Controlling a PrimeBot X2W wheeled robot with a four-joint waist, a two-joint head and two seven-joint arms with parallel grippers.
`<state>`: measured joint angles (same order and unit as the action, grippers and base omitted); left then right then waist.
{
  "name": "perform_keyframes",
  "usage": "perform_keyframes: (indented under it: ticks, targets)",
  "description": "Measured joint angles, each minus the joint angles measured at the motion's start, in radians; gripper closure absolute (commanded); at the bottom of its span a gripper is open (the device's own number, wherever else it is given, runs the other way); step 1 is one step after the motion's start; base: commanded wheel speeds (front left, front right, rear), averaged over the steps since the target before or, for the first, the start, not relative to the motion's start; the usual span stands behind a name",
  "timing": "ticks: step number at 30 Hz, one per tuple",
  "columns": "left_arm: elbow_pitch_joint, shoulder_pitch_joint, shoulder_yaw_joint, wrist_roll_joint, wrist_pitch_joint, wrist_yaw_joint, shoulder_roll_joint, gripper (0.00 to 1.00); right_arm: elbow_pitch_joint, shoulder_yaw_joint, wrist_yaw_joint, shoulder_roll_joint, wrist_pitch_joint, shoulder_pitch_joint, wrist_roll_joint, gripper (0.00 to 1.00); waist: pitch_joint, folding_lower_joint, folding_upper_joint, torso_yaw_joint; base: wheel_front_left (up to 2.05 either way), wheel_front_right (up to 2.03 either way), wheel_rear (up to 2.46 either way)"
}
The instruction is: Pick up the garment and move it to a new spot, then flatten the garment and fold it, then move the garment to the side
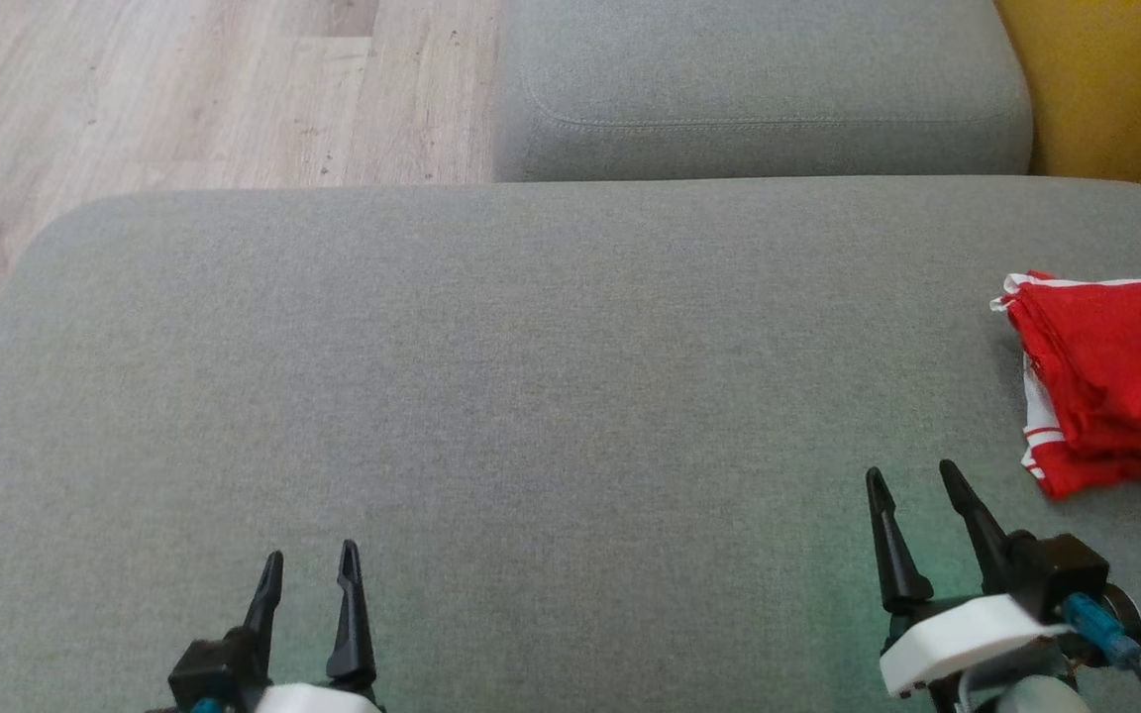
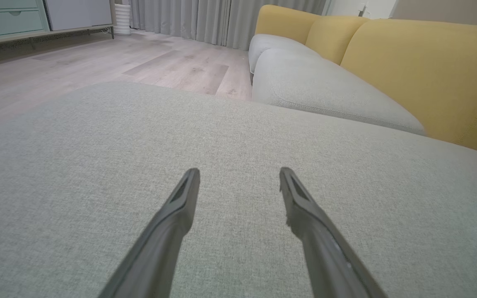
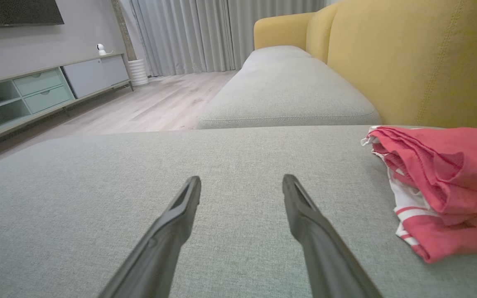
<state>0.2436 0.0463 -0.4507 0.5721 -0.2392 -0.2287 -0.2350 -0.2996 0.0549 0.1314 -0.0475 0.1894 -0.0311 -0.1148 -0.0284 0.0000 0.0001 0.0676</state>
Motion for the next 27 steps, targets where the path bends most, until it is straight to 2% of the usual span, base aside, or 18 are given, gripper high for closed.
perform_keyframes:
  ticks: [8,9,15,27]
  targets:
    - [0.002,0.000,-0.003,0.000,0.000,0.001,0.000,0.00,-0.005,0.003,0.000,0.000,0.000,0.000,-0.009,0.00,0.004,0.0000,0.0000,-0.003,0.00,0.00,0.00]
    - [0.001,0.000,-0.003,0.001,0.000,0.002,0.001,1.00,-0.005,0.003,0.000,0.000,0.000,0.000,-0.009,1.00,0.005,0.0000,0.0000,-0.003,0.00,0.00,0.00]
    - [0.069,0.029,-0.005,0.005,0.004,0.001,0.013,1.00,-0.081,0.004,0.000,0.001,-0.004,-0.035,-0.013,1.00,0.006,0.0000,0.0000,-0.005,0.00,0.00,0.00]
    - [0.073,0.037,0.033,0.106,0.037,0.035,0.027,1.00,-0.079,-0.004,0.000,0.001,-0.031,-0.041,-0.155,1.00,0.008,0.0001,0.0000,-0.011,0.00,0.00,0.00]
